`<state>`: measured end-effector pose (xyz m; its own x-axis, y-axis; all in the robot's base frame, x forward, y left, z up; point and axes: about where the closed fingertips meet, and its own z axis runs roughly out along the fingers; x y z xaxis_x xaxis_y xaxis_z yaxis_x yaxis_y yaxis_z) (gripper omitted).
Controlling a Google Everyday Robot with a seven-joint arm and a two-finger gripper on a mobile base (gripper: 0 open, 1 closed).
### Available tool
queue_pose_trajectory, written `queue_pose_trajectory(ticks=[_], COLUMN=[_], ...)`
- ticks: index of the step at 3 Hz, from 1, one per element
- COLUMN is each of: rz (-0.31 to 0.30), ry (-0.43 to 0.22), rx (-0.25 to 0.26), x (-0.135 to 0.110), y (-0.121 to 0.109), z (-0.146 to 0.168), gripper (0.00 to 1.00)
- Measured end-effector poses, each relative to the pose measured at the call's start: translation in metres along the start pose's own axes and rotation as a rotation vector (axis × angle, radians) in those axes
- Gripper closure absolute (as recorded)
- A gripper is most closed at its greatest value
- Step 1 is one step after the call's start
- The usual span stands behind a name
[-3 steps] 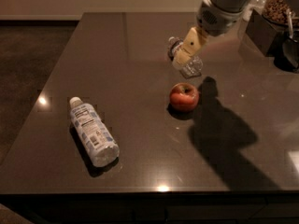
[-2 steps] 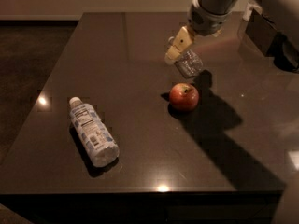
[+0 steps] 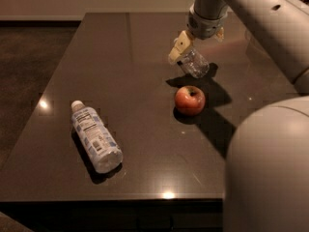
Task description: Pick water bottle
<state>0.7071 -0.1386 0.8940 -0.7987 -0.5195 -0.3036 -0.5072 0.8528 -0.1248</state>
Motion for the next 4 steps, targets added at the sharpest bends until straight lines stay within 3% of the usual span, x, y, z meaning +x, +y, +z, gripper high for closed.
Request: queue_pose_trajectory(ticks=[1, 2, 4], rz=[0.011, 0.01, -0.047], ry=[0.043, 0.089, 0.078], rx=[0.002, -0.009, -0.045], x=[-0.008, -0.013, -0.024], y=[-0.005, -0.005, 0.007], z=[0.021, 0.038, 0.03], gripper=[0.0, 0.21, 0.67])
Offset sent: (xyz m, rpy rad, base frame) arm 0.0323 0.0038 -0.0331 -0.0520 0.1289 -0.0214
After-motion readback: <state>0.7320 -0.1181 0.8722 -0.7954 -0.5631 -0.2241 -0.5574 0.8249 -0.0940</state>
